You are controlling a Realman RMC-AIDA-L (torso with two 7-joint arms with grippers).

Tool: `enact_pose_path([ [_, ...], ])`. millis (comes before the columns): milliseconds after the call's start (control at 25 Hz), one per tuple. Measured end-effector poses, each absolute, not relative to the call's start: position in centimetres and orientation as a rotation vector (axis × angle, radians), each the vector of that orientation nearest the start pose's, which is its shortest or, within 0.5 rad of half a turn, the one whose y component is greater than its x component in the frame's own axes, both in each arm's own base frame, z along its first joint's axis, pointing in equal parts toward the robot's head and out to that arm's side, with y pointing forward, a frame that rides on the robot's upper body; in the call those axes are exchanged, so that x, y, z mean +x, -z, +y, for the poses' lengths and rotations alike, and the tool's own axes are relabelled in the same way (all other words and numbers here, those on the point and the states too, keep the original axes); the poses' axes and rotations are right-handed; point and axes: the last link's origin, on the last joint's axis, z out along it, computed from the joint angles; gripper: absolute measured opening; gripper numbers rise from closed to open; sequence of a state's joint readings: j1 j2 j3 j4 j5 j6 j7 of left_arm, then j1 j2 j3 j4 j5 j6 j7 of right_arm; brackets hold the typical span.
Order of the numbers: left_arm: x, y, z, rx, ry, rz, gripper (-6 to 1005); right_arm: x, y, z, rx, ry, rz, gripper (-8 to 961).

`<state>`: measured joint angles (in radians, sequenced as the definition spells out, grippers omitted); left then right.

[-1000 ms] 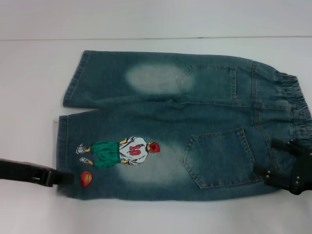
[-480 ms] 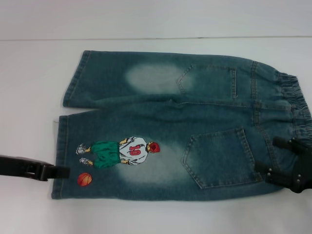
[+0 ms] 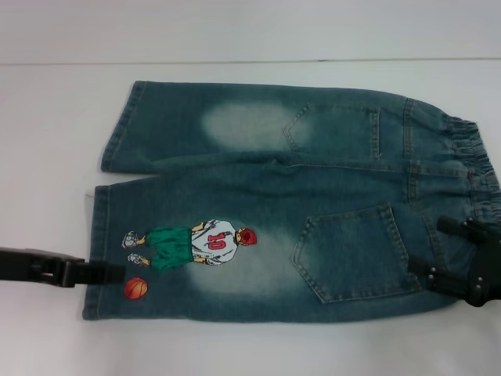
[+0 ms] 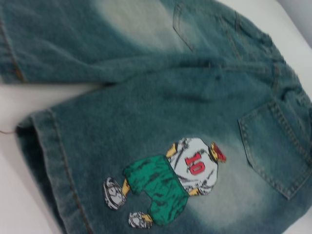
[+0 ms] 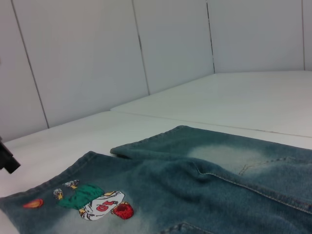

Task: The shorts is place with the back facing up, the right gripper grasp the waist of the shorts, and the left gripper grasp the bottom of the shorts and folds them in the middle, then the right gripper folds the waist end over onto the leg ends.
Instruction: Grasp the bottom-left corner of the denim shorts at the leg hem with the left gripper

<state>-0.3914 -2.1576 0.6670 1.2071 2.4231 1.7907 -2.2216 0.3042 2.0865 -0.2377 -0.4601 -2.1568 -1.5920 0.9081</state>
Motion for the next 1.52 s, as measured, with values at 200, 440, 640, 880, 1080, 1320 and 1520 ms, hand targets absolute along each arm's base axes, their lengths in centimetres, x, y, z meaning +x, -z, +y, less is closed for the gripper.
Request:
enact_pose_path([
  [200,-28.5,-5.2,28.1,-2.517,0.245,-1.561,379,35.6,0.2,23.9,-2.401,-0.707,0.638,946],
  [440,-29.7,-5.4,28.0,-2.491,0.256,-1.627,565,35.6,0.2,23.9,-2.400,-0.706,0.641,945],
  [640,-31.9,-5.5,27.8,-2.417,0.265,-1.718,823,35.7,0.2,23.8,-2.398,-0.704,0.643,945],
  [880,-32.9,-5.3,27.7,-2.388,0.249,-1.756,887,35.6,0.3,23.8,-2.400,-0.707,0.641,945],
  [1080,-33.8,-4.9,27.7,-2.350,0.189,-1.778,885,35.6,0.2,23.8,-2.400,-0.707,0.641,946],
  [1320,-34.0,-4.6,27.7,-2.342,0.144,-1.787,885,35.6,0.2,23.8,-2.400,-0.710,0.638,946],
  [1520,-33.8,-4.3,27.8,-2.354,0.132,-1.792,885,35.6,0.2,23.7,-2.399,-0.710,0.640,946],
])
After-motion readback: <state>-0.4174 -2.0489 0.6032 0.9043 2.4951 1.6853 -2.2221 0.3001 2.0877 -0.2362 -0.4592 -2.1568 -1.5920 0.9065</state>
